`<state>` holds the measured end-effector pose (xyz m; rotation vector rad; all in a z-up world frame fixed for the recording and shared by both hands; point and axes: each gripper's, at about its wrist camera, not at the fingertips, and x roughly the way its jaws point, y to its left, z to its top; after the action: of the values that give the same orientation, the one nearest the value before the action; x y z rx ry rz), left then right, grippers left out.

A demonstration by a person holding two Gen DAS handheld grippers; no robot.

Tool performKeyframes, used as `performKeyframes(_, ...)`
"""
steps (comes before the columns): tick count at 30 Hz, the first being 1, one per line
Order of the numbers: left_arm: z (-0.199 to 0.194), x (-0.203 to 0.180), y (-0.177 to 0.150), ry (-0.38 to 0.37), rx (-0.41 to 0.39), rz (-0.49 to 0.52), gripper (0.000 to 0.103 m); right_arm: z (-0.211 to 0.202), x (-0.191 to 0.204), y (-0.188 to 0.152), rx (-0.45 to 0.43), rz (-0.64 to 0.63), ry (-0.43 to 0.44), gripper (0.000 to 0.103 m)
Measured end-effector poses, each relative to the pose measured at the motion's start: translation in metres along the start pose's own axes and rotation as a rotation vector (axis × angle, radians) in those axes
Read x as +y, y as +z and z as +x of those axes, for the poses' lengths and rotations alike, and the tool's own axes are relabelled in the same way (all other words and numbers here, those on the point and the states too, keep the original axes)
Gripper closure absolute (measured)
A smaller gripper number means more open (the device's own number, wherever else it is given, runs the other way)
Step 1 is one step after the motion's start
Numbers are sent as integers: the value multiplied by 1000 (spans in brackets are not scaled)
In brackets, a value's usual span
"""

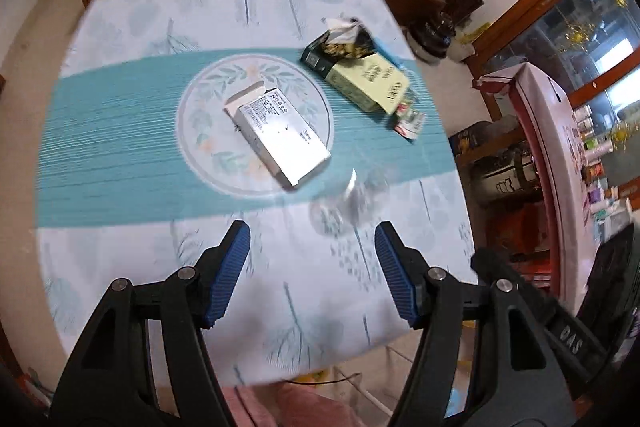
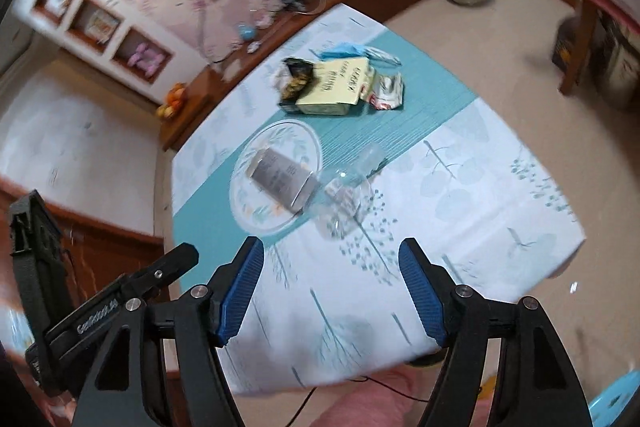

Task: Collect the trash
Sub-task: 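Grasp the silver box with the left gripper while the right grasps the plastic bottle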

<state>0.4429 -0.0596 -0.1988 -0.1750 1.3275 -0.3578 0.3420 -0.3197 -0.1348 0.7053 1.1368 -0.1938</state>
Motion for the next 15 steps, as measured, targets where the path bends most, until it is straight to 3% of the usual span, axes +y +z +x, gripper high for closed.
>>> performKeyframes(4, 62, 23, 45, -41, 83, -84, 41, 53, -11, 18, 19, 128, -2, 32)
performKeyframes(8, 111, 38, 71, -65, 143, -177, 41, 97, -22, 30, 46, 227, -19, 32)
performKeyframes(15, 164, 48, 89, 37, 199, -245, 41, 134, -22, 39, 67, 242, -41, 32)
